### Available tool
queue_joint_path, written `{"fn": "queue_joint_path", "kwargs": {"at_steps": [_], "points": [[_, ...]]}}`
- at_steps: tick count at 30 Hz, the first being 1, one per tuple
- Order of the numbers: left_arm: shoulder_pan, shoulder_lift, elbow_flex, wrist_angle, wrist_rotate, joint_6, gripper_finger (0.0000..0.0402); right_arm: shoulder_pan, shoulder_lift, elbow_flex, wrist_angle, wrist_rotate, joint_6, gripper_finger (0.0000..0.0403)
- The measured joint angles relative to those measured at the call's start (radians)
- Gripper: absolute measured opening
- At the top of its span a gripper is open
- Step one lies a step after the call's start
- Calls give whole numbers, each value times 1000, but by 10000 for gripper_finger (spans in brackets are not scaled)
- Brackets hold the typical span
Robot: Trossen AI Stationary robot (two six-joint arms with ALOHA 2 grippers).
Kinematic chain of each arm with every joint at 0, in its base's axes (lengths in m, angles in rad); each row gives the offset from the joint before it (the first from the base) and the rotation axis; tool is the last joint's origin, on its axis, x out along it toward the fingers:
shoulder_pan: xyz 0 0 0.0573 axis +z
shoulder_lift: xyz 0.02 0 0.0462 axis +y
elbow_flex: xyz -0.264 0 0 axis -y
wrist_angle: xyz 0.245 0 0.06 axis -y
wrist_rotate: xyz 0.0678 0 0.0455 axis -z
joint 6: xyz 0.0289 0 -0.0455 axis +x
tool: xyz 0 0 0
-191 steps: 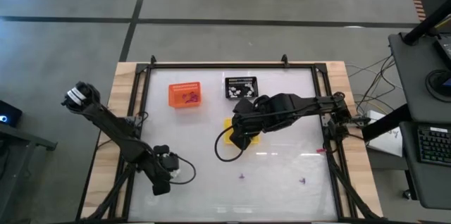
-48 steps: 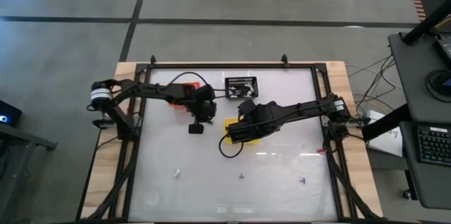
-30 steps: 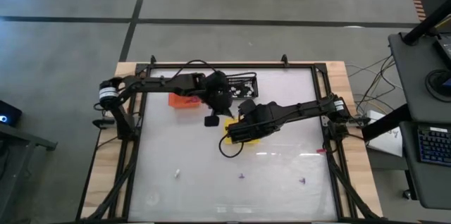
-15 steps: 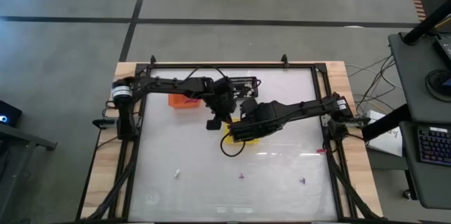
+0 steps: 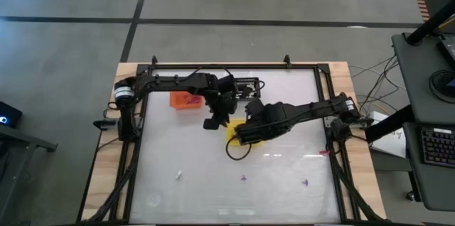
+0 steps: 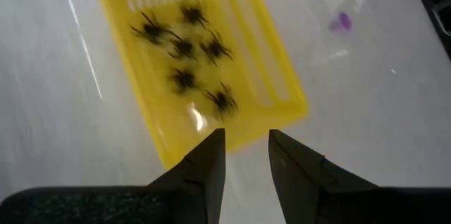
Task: Sort Halloween decoration
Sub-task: Put the violet witch hat into the orange bin
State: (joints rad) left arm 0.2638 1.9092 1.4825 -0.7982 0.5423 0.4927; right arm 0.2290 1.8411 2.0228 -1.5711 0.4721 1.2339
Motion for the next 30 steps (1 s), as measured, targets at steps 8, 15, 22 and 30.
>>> {"fn": "queue_joint_path", "kwargs": {"at_steps": [8, 15, 22, 30], "points": [[1, -51, -75, -177, 2, 6, 93, 140, -48, -18, -1, -27, 4, 121], [-8, -156, -209, -181, 21, -23, 83, 284, -46, -134, 0, -58, 151, 121], [-8, -317, -297, -172, 15, -69, 80, 396, -47, -306, 2, -213, 677, 121], [-8, -498, -330, -170, -206, -150, 80, 478, -47, -448, 12, -438, 1141, 121]]}}
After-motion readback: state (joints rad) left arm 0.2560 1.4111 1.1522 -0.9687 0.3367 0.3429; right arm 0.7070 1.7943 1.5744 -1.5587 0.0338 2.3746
